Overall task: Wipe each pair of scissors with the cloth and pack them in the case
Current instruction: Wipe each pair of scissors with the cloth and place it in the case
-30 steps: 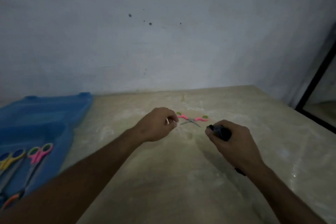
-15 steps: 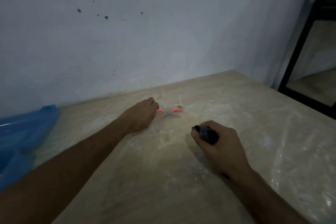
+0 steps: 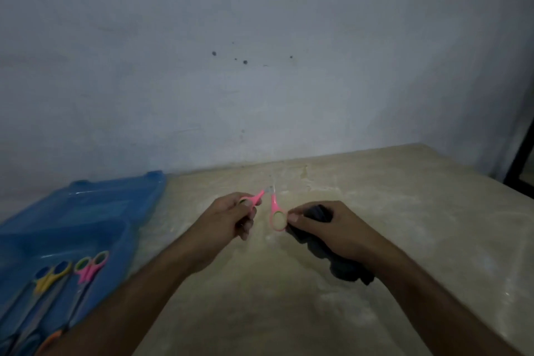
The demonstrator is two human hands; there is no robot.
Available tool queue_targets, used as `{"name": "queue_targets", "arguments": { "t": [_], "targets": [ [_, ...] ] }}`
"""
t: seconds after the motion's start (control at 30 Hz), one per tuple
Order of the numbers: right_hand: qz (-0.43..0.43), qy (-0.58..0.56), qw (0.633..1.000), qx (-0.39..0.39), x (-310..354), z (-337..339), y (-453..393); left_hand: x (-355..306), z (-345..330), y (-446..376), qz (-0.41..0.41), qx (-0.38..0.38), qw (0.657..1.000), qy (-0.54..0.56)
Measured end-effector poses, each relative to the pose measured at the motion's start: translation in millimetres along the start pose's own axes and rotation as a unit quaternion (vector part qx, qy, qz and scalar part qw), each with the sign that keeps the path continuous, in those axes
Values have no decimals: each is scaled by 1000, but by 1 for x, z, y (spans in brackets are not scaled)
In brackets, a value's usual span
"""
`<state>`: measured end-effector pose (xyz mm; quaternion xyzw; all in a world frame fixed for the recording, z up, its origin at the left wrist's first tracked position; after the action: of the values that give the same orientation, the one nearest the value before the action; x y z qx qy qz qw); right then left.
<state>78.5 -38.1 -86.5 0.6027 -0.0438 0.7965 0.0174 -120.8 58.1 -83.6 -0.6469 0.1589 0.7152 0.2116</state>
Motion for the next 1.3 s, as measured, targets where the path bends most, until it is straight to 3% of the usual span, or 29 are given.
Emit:
{"name": "queue_targets", "arguments": {
  "t": [0.2,0.47,0.77,1.03,1.2,1.3],
  "targets": [
    [37,-20,998,48,20,-55,-11,4,20,36,-25,-93,978,184],
    [77,26,996,21,21,-79,-20,29,41,41,-25,-242,967,74],
    [71,38,997,20,5,-103,-27,41,40,43,48,-214,957,189],
    [12,-121,992,-32,-11,-100,-36,43,37,41,26,-132,966,222],
    [39,-98,994,-24,-6,-98,-31,46,37,42,-2,-165,968,188],
    [20,-190,981,-31,-4,-97,-32,49,38,41,0,-190,967,172]
  ]
}}
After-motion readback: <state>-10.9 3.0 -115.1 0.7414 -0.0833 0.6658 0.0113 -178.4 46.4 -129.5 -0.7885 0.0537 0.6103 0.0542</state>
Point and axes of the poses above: each hand's wrist, its own y-axis away from the middle knuckle, its own z-axis out of the back of the hand, x = y × z, the point moved 3 cm from there along -y, towards the middle knuckle, and after that the axes turned 1 degree about y, right-handed, at the moved point
